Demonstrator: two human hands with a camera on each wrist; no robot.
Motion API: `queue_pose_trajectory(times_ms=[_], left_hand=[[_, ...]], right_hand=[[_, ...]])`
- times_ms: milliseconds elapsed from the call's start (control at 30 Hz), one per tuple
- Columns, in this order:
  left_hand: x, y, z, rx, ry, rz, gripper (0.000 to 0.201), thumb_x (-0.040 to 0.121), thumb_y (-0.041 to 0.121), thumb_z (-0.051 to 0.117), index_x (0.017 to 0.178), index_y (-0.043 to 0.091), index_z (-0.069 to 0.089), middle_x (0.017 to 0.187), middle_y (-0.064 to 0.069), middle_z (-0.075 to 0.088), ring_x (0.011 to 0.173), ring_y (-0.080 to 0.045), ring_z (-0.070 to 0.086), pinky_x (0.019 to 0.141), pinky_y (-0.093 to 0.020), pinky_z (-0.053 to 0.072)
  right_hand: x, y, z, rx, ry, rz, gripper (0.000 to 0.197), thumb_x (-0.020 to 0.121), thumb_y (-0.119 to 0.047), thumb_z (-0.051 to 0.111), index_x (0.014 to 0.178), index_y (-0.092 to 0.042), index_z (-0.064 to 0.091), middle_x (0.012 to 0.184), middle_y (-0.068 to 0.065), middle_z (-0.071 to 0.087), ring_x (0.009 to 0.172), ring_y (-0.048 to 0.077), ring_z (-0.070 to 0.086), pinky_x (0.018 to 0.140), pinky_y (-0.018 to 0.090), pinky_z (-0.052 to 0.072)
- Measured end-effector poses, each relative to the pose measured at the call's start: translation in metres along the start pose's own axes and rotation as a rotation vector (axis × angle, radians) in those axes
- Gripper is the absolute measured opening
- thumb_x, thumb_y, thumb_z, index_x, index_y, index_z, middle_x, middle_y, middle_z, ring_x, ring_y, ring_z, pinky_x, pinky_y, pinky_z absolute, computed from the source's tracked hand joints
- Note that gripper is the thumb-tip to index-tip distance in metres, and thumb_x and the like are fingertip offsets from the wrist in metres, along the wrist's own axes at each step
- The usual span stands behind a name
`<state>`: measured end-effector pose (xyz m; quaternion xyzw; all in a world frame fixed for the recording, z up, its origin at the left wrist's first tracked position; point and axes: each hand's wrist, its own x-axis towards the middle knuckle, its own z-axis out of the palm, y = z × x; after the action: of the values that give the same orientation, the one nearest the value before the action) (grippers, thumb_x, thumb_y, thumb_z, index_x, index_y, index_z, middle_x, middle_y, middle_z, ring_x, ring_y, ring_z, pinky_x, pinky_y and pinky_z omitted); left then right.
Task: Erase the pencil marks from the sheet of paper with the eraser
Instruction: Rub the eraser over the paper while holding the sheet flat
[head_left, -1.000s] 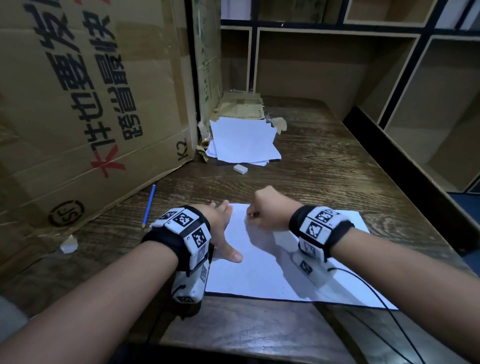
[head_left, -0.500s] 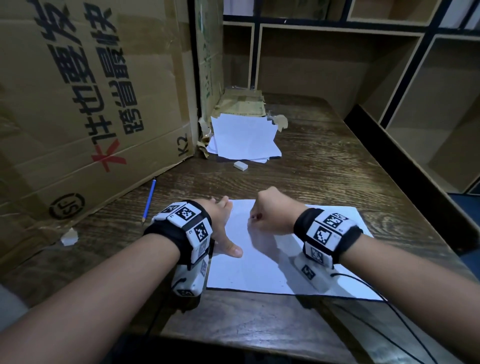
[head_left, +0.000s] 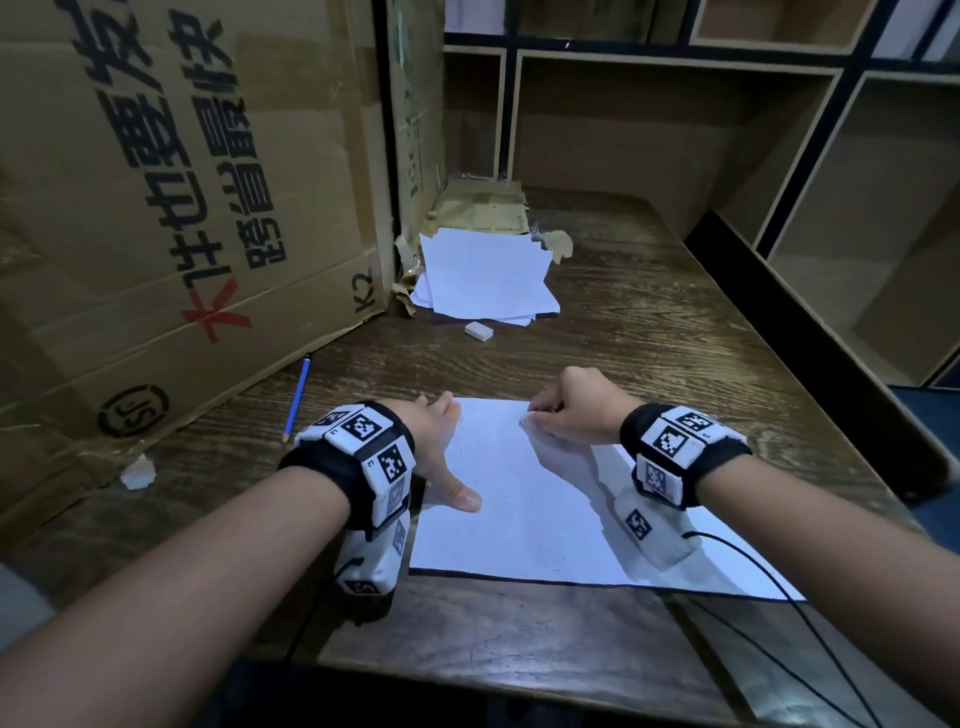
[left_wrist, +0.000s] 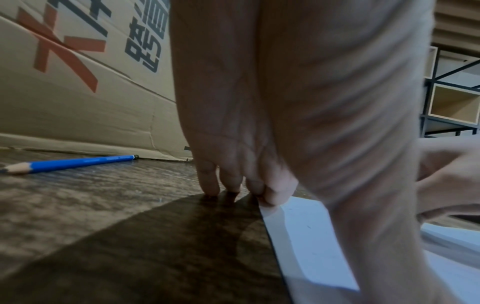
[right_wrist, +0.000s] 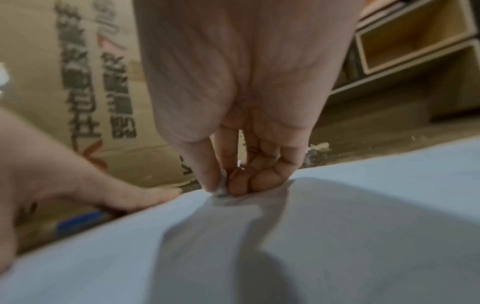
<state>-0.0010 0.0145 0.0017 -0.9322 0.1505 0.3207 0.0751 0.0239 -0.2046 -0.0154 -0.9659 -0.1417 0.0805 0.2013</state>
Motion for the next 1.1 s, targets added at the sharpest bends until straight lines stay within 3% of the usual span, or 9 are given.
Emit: queue_pose_trajectory(times_ms=[100, 200, 267, 400, 567, 667, 767, 867, 1100], left_hand=[[-0.003, -0.003, -0.001, 0.03, 0.001, -0.024, 0.137, 0.072, 0.08, 0.063, 0.156, 0.01, -0.02, 0.164, 0.0, -0.025, 0.154, -0.025, -0.011, 0.123, -0.047, 0.012], [-0.009, -0.011, -0.001, 0.082, -0.035, -0.092, 0.14, 0.069, 0.079, 0.068, 0.157, 0.011, -0.019, 0.165, 0.001, -0.022, 0.154, -0.022, -0.008, 0.124, -0.044, 0.013], [-0.012, -0.018, -0.003, 0.099, -0.051, -0.131, 0.146, 0.064, 0.076, 0.075, 0.158, 0.009, -0.015, 0.167, -0.002, -0.014, 0.155, -0.023, 0.0, 0.123, -0.042, 0.018], [-0.016, -0.02, -0.004, -0.045, 0.011, -0.032, 0.119, 0.064, 0.068, 0.082, 0.155, 0.018, 0.024, 0.166, 0.002, 0.016, 0.146, -0.023, 0.031, 0.116, -0.041, 0.034], [-0.014, -0.016, 0.013, -0.098, 0.033, 0.079, 0.127, 0.075, 0.068, 0.072, 0.158, 0.029, -0.016, 0.162, 0.012, -0.027, 0.151, -0.009, -0.017, 0.124, -0.037, 0.004], [-0.013, -0.024, 0.013, -0.12, 0.03, 0.094, 0.13, 0.07, 0.073, 0.072, 0.157, 0.034, -0.016, 0.162, 0.015, -0.027, 0.151, -0.007, -0.017, 0.124, -0.037, 0.005], [-0.011, -0.024, 0.015, -0.071, 0.042, 0.122, 0.132, 0.07, 0.075, 0.071, 0.157, 0.03, -0.018, 0.163, 0.009, -0.028, 0.151, -0.009, -0.019, 0.123, -0.037, 0.005], [-0.01, -0.022, 0.016, -0.011, 0.016, 0.105, 0.138, 0.068, 0.078, 0.07, 0.155, 0.025, -0.024, 0.161, 0.006, -0.033, 0.15, -0.012, -0.022, 0.123, -0.039, 0.001], [-0.01, -0.018, 0.013, 0.072, -0.02, 0.068, 0.155, 0.054, 0.075, 0.081, 0.153, 0.028, -0.028, 0.158, 0.006, -0.038, 0.148, -0.014, -0.027, 0.124, -0.046, 0.002]], right_hand=[[-0.004, -0.002, 0.005, 0.095, -0.036, 0.026, 0.02, 0.087, -0.032, 0.067, 0.074, -0.022, 0.079, 0.066, -0.004, 0.074, 0.056, -0.003, 0.058, 0.051, 0.007, 0.04], [-0.006, -0.017, 0.014, 0.112, -0.04, 0.009, 0.023, 0.084, -0.035, 0.068, 0.064, -0.026, 0.075, 0.063, -0.01, 0.069, 0.06, 0.005, 0.061, 0.053, 0.018, 0.045], [-0.005, -0.031, 0.019, 0.114, -0.042, -0.023, 0.028, 0.086, -0.033, 0.07, 0.059, -0.025, 0.071, 0.057, -0.012, 0.064, 0.055, 0.003, 0.055, 0.048, 0.016, 0.042], [0.001, -0.053, 0.027, -0.018, -0.019, -0.118, 0.032, 0.088, -0.022, 0.063, 0.065, 0.001, 0.066, 0.051, 0.005, 0.045, 0.053, 0.019, 0.038, 0.051, 0.03, 0.038], [0.01, -0.059, 0.024, -0.17, 0.01, -0.159, 0.03, 0.086, -0.014, 0.058, 0.059, -0.001, 0.057, 0.053, 0.009, 0.044, 0.056, 0.028, 0.039, 0.053, 0.032, 0.039], [0.001, -0.063, 0.023, -0.209, -0.026, -0.222, 0.03, 0.09, -0.019, 0.058, 0.066, -0.001, 0.063, 0.058, 0.011, 0.054, 0.059, 0.028, 0.048, 0.055, 0.03, 0.041], [-0.027, -0.07, 0.031, -0.24, -0.099, -0.39, 0.03, 0.091, -0.026, 0.057, 0.067, -0.01, 0.066, 0.053, -0.001, 0.045, 0.06, 0.026, 0.048, 0.058, 0.03, 0.038], [-0.042, -0.068, 0.033, -0.254, -0.174, -0.492, 0.032, 0.091, -0.033, 0.057, 0.07, -0.012, 0.07, 0.06, 0.002, 0.058, 0.061, 0.025, 0.05, 0.06, 0.033, 0.042], [-0.018, -0.073, 0.027, -0.251, -0.025, -0.434, 0.029, 0.087, -0.023, 0.059, 0.063, -0.007, 0.065, 0.052, 0.006, 0.049, 0.051, 0.024, 0.041, 0.056, 0.032, 0.038]])
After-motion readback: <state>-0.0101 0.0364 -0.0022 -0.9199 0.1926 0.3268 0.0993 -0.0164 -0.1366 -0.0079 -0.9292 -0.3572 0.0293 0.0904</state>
